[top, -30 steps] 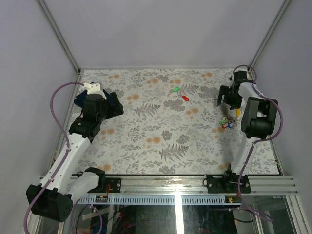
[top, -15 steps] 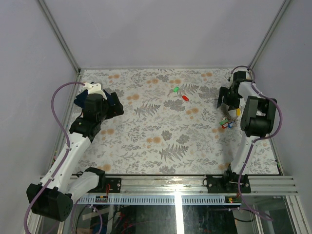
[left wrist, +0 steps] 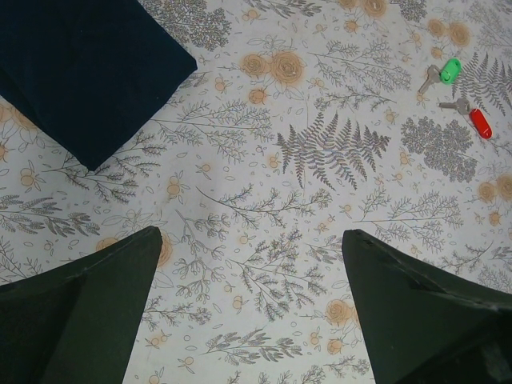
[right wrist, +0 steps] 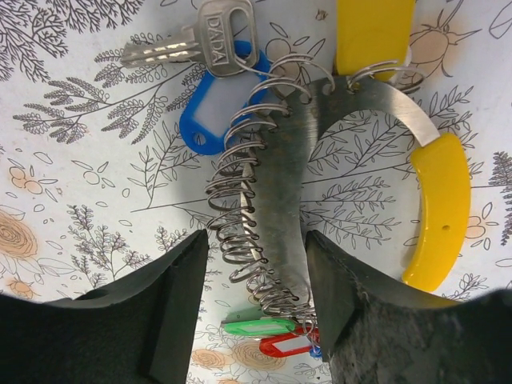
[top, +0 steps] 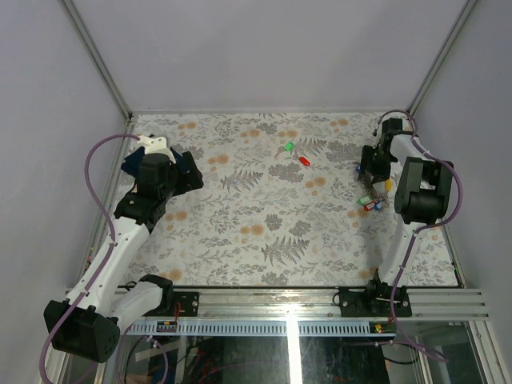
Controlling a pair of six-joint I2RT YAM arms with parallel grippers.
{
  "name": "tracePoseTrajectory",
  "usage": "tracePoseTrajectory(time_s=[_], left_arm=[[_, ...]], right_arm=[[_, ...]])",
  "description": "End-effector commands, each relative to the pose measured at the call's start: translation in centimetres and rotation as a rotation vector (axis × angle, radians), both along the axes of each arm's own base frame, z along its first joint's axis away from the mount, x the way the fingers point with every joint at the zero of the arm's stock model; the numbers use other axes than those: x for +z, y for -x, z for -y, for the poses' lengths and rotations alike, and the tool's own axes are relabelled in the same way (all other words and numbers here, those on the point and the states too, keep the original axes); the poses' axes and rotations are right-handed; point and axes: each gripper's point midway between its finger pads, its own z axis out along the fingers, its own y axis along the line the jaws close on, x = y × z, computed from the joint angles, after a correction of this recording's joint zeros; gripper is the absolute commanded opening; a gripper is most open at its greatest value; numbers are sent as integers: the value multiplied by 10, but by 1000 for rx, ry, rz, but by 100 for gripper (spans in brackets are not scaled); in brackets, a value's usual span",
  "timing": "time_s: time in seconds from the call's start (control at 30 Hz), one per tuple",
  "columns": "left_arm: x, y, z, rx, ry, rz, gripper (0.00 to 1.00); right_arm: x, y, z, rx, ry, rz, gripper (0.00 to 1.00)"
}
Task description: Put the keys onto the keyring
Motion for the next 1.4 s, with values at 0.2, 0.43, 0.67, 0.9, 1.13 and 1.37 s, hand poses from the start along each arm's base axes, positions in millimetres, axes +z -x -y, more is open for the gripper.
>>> tracePoseTrajectory(time_s=[0.2, 0.43, 0.67, 0.9, 1.13, 1.37], left_arm=[[8, -9, 3, -20, 5, 50, 100], [6, -9, 3, -23, 5, 45, 100], [6, -9, 6, -32, 16, 42, 100], [5, -6, 6, -35, 21, 38, 100], [14, -3, 5, -32, 21, 50, 100], [16, 1, 1, -21, 11, 47, 100]], right_arm=[[-12, 6, -9, 68, 31, -47, 52], [-12, 16, -36, 135, 40, -49, 46], [-11, 37, -96, 275, 42, -51, 41], [-9, 73, -152, 417, 49, -55, 37], [-9, 131, -215, 620, 70, -65, 36], [-10, 194, -271, 836, 84, -63, 36]])
